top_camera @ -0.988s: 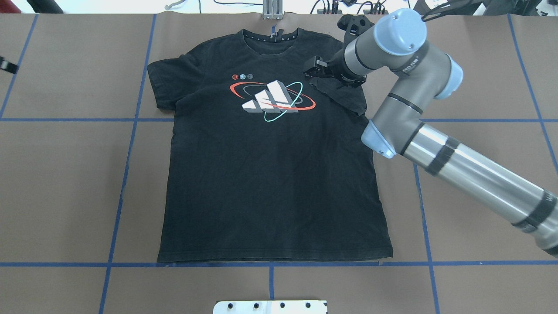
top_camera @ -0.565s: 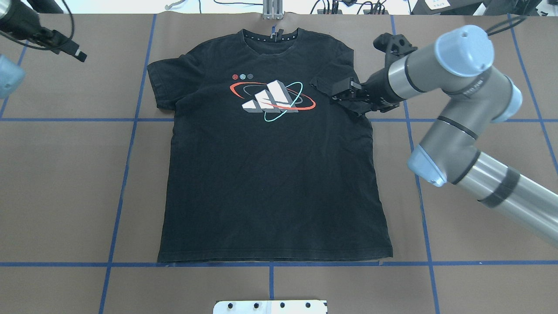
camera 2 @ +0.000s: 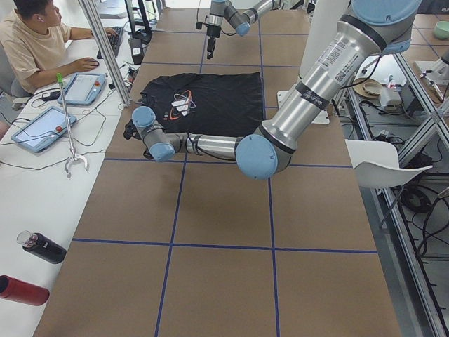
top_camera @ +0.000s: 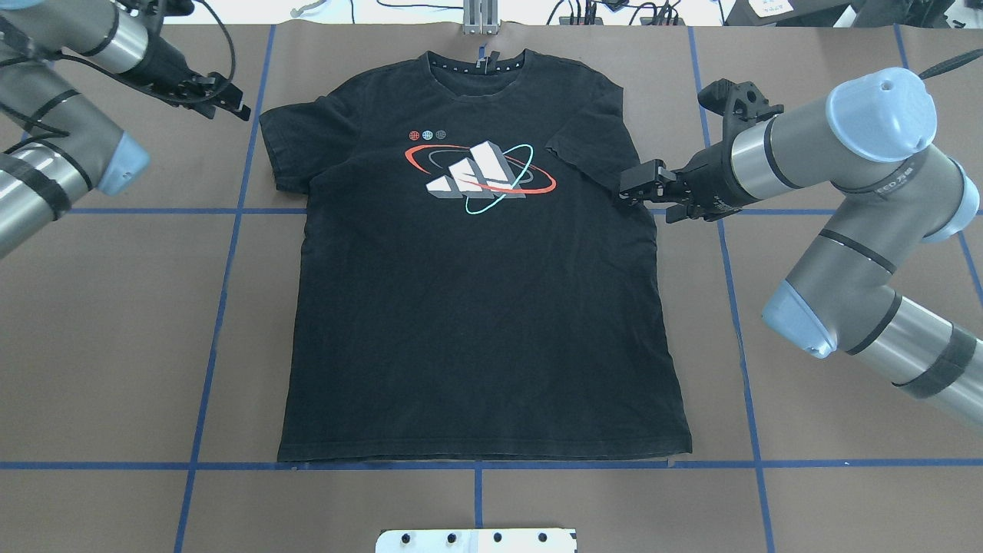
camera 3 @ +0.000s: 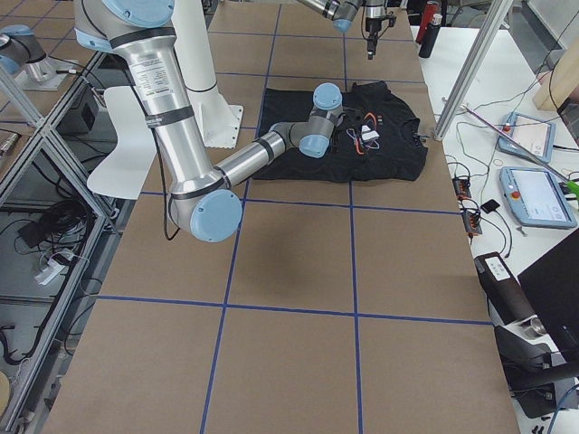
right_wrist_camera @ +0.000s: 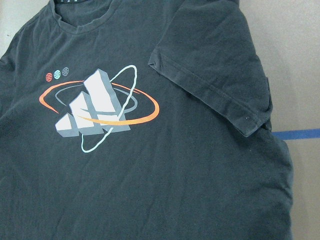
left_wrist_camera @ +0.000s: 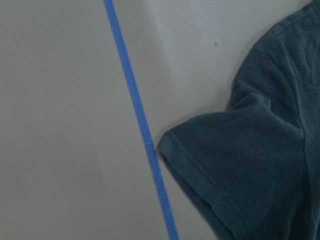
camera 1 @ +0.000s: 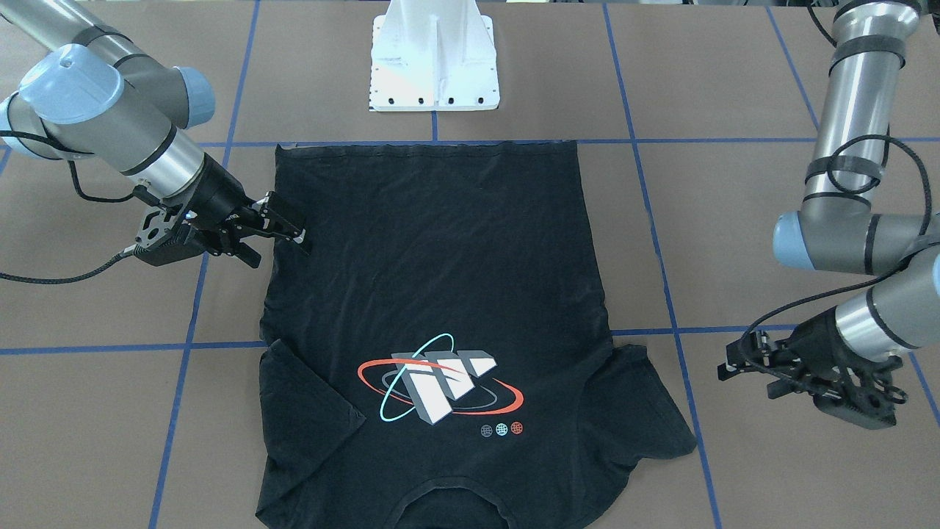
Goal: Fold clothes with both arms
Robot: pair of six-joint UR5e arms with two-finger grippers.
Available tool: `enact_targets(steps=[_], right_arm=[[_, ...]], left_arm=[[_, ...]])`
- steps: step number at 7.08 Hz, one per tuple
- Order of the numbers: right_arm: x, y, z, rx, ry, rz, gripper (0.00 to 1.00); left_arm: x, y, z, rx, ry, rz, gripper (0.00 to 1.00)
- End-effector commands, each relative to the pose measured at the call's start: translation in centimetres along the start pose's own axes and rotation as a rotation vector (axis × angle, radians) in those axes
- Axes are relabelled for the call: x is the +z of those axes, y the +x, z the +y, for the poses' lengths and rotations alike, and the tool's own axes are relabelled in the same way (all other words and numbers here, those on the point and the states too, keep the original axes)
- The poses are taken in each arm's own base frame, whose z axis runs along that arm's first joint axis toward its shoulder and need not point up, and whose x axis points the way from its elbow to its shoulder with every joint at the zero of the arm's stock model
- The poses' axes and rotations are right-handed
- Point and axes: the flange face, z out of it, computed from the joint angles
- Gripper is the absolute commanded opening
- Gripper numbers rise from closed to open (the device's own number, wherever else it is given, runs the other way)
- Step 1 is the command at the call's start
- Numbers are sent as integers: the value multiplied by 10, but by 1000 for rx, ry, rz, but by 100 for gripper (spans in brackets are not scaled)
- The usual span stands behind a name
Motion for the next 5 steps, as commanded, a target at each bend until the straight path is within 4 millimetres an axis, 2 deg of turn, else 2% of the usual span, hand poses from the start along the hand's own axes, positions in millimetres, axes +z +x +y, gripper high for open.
enact_targets(steps=[1,2,3,5], right_arm=[[1,6,0,5,5,9,100],[1,6,0,5,5,9,100],[1,6,0,5,5,10,100],[3,9,-1,9,6,16,100]], left_arm=[[26,-8,-9,-11,59,-24,64],[30,-4,-15,-19,69,-38,55],[41,2,-27,-23,95,-81,53],[63,4,-13,-10,98,-86,43]])
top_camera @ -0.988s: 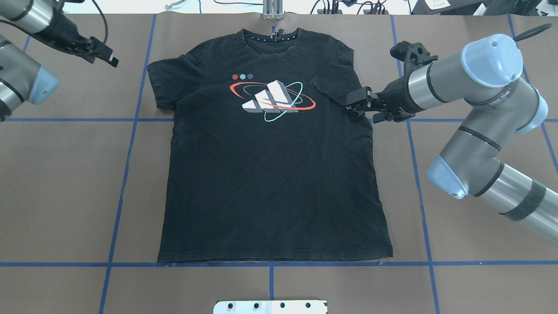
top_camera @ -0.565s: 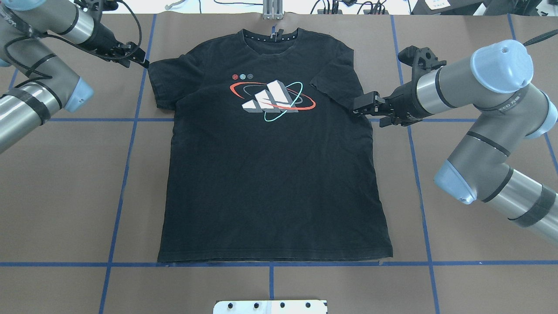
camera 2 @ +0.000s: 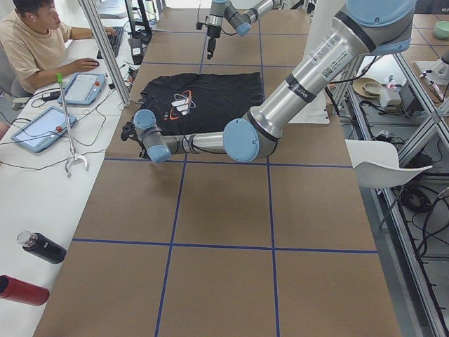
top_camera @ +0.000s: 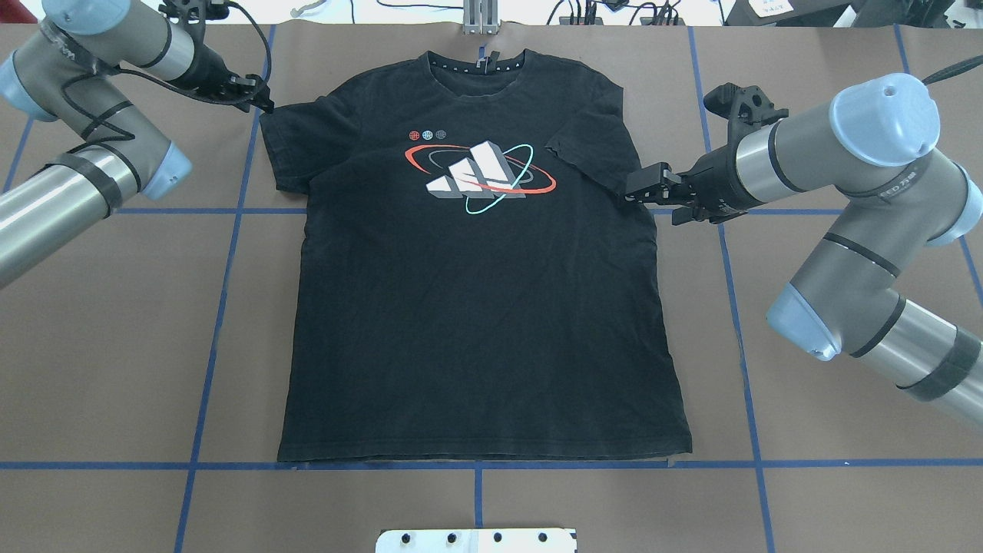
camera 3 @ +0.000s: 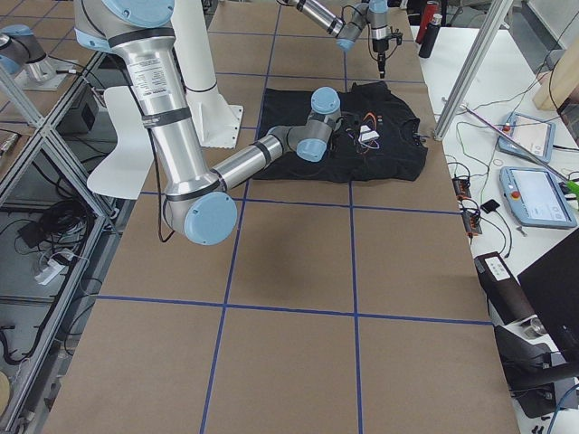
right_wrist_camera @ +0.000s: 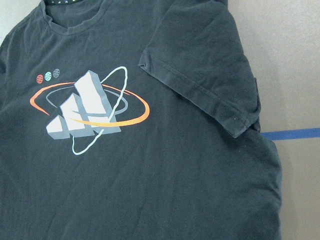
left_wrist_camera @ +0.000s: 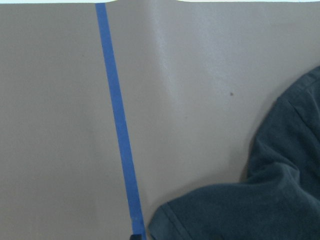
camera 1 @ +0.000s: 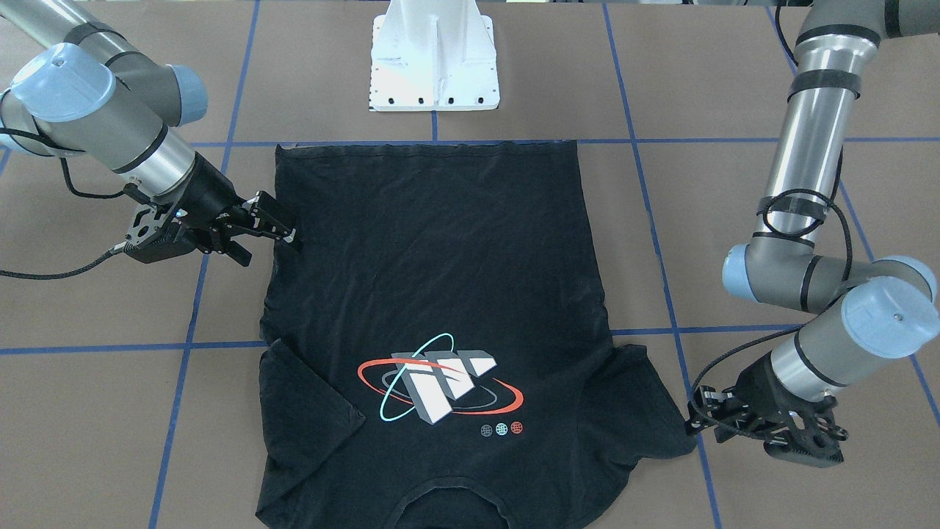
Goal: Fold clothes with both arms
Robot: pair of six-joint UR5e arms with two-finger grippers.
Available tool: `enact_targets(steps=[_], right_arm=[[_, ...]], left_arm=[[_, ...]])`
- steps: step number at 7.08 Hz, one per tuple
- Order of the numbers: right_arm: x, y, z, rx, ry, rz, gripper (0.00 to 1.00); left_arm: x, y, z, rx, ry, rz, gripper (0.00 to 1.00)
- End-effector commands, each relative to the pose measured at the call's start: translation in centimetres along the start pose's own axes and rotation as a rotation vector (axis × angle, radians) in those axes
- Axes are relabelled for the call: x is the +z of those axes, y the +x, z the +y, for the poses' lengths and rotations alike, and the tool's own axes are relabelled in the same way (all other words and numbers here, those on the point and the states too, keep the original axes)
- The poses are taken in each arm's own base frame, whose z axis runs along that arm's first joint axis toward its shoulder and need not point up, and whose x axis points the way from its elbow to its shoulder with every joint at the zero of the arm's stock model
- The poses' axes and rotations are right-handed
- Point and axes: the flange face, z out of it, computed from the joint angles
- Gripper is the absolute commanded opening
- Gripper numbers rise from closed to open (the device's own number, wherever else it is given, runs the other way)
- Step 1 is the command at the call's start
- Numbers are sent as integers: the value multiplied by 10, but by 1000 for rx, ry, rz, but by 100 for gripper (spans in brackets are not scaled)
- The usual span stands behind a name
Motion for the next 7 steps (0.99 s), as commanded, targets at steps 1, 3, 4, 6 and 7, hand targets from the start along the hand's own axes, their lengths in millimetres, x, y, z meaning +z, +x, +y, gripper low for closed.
enact_targets(steps=[1,3,4,6,7], right_arm=[[2,3,-1,3,3,6,100],[2,3,-1,3,9,8,100],[2,3,-2,3,12,8,100],[2,5,-2,5,12,11,100],[3,5,-2,6,11,12,100]], left_arm=[[15,-1,8,-2,9,-20,43],[20,0,9,-1,13,-33,43],[21,-2,11,-5,12,-37,43],[21,-3,11,-4,11,-38,38],[21,-2,10,-4,10,-36,31]])
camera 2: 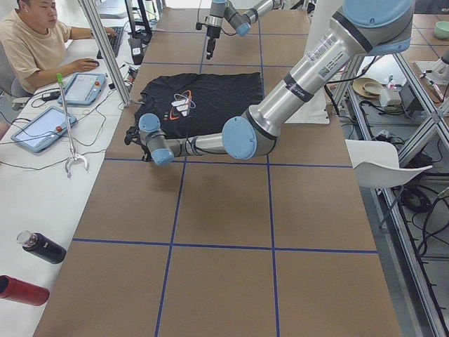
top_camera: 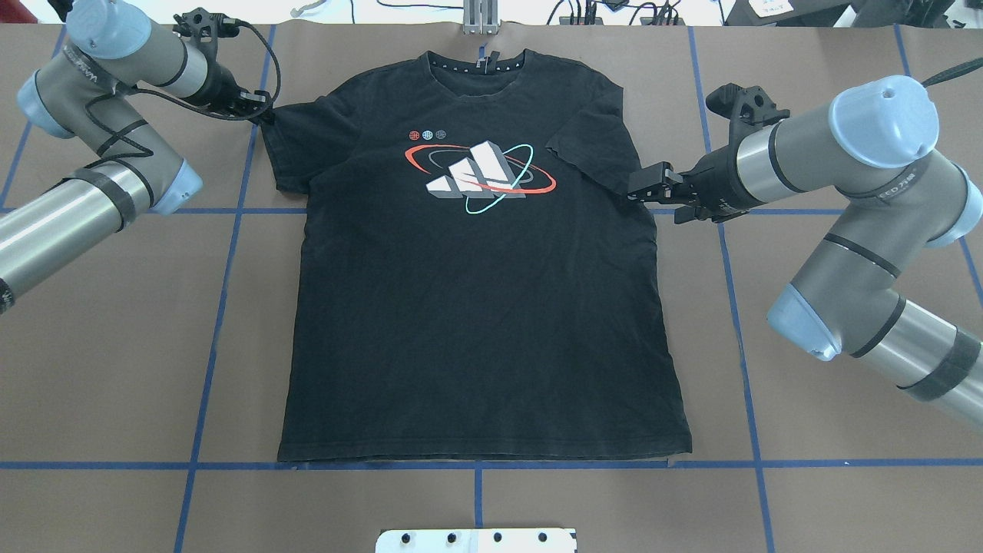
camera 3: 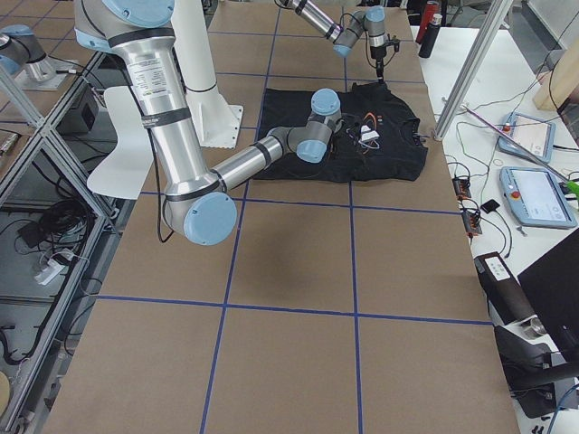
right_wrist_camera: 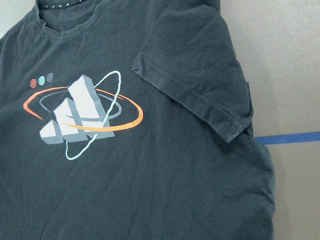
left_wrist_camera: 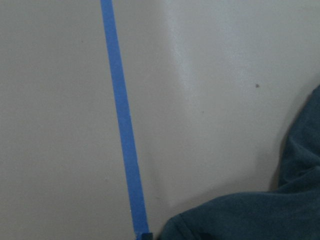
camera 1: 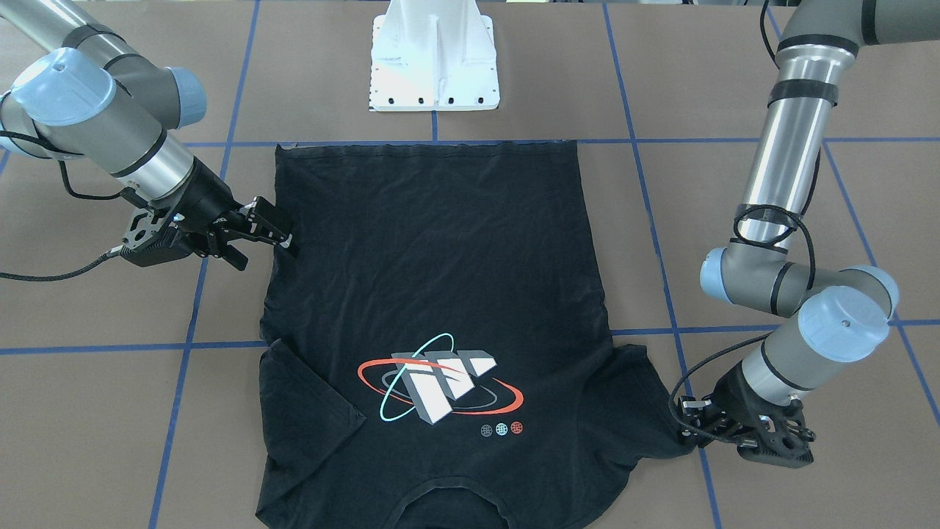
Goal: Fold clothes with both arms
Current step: 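Move the left gripper to the shirt's shoulder near the collar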
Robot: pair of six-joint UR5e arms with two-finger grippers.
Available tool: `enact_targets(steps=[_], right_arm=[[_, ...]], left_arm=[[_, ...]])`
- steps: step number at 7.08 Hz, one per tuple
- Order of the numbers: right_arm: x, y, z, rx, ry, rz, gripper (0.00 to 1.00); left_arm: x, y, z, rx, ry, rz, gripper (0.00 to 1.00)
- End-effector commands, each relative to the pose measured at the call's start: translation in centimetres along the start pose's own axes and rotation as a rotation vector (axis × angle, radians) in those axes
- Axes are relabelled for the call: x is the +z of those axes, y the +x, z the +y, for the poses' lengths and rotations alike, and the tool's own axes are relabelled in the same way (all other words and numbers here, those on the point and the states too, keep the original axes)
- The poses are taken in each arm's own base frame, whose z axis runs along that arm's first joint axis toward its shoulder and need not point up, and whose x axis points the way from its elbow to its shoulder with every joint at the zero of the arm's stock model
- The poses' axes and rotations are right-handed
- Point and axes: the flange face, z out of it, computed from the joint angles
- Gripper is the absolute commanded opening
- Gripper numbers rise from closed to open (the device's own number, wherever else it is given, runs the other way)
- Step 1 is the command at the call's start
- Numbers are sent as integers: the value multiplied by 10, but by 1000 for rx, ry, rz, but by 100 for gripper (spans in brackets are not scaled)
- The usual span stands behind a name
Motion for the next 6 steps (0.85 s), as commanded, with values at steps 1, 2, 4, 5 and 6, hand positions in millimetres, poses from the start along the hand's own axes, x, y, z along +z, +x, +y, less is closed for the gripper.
enact_targets(steps=[1,2,4,5,6], right_arm=[[1,4,0,3,-1,5,100],[2,3,1,3,-3,5,100],[1,3,1,2,-1,5,100],[0,0,1,0,0,1,100],[0,0,1,-2,-1,0,100]], left_arm=[[1,-1,1,-3,-1,-2,19],[-1,0,-1,-6,2,1,0],[-29,-14,1,-1,25,34,0],[-47,-16,17,8,48,60,0],[-60,-10,23,-20,66,83,0]])
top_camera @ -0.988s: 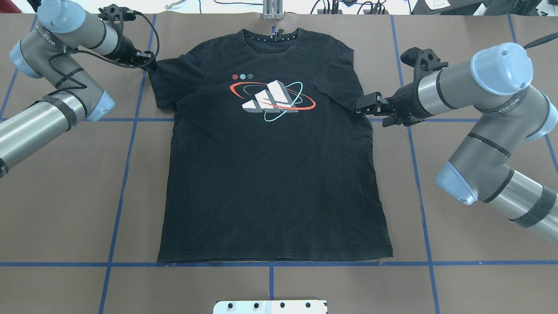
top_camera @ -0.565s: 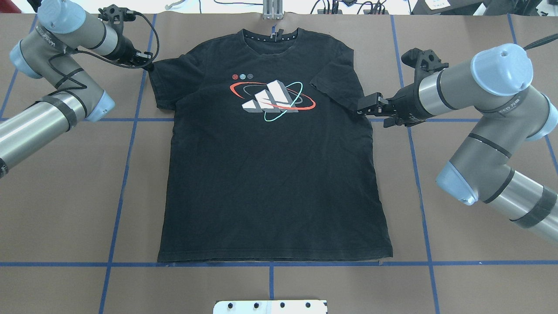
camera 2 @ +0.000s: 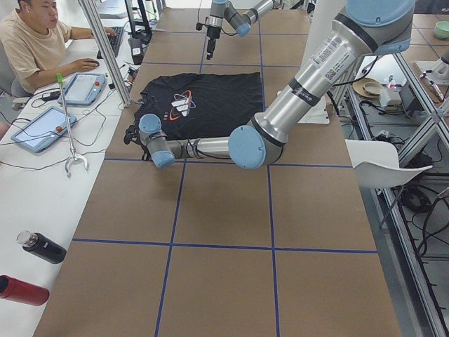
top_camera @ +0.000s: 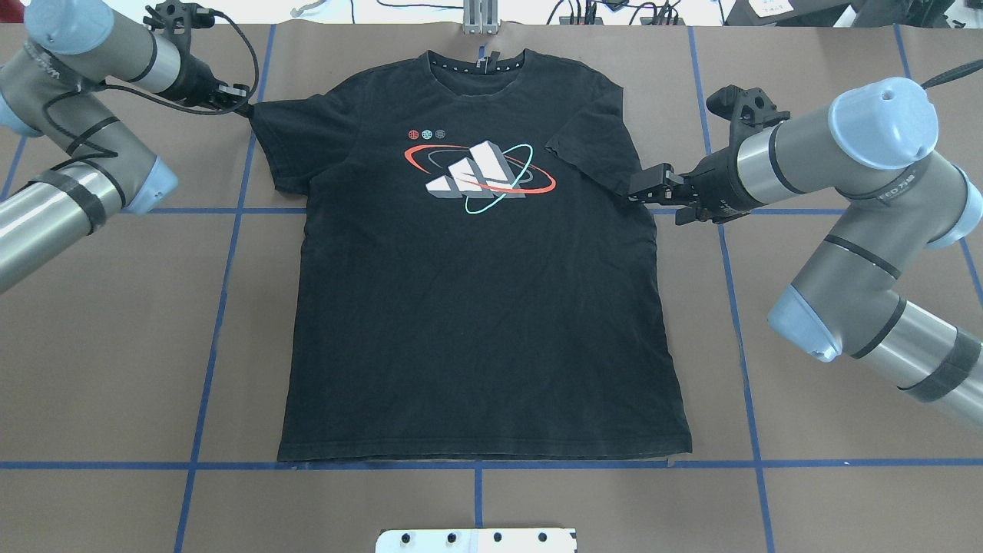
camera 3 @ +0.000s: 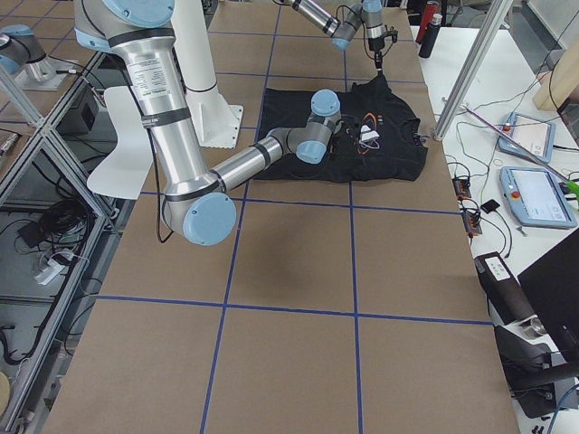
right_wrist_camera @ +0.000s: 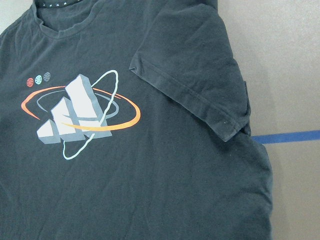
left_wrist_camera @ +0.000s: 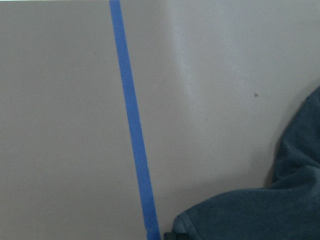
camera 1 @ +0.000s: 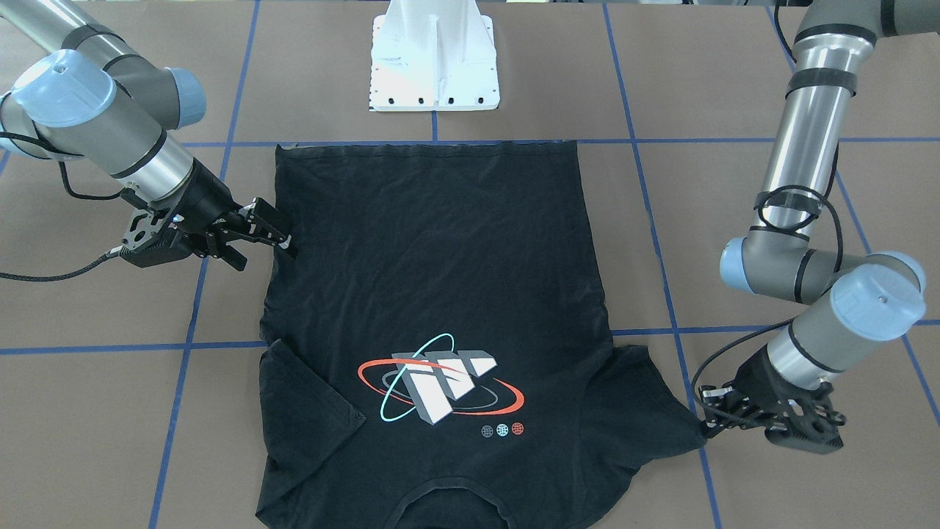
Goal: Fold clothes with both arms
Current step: 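Move the left gripper to the shirt's shoulder near the collar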
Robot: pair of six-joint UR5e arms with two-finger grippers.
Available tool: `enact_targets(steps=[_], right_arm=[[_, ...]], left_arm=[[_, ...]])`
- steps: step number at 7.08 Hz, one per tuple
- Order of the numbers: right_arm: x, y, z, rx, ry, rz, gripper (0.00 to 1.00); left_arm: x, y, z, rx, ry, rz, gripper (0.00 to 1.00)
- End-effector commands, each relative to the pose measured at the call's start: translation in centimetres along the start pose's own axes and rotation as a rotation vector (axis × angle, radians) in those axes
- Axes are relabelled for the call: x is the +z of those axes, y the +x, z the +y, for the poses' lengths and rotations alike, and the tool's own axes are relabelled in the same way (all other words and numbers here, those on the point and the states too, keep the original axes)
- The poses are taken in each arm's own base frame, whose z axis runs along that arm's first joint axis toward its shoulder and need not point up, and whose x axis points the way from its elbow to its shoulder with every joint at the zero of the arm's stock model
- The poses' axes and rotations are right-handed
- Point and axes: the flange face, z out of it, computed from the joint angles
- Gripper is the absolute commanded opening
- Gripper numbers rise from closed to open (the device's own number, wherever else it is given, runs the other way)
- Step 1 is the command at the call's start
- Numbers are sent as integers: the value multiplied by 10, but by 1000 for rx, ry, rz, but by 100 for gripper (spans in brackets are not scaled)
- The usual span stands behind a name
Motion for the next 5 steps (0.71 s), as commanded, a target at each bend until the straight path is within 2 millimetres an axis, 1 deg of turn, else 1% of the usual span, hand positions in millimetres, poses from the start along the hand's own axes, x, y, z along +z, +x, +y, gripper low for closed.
enact_targets(steps=[1,2,3,4,5], right_arm=[[-1,-3,0,-4,0,-4,100],[0,-2,0,-4,0,-3,100],[0,-2,0,-4,0,-3,100],[0,-2,-1,-5,-1,-2,100],[1,-1,-1,-4,-1,0,100]], left_arm=[[-27,0,23,-20,21,39,0],[-37,7,31,-32,11,70,0],[-49,27,27,-87,0,107,0],[-56,54,22,-143,-9,122,0],[-48,91,20,-201,-24,150,0]])
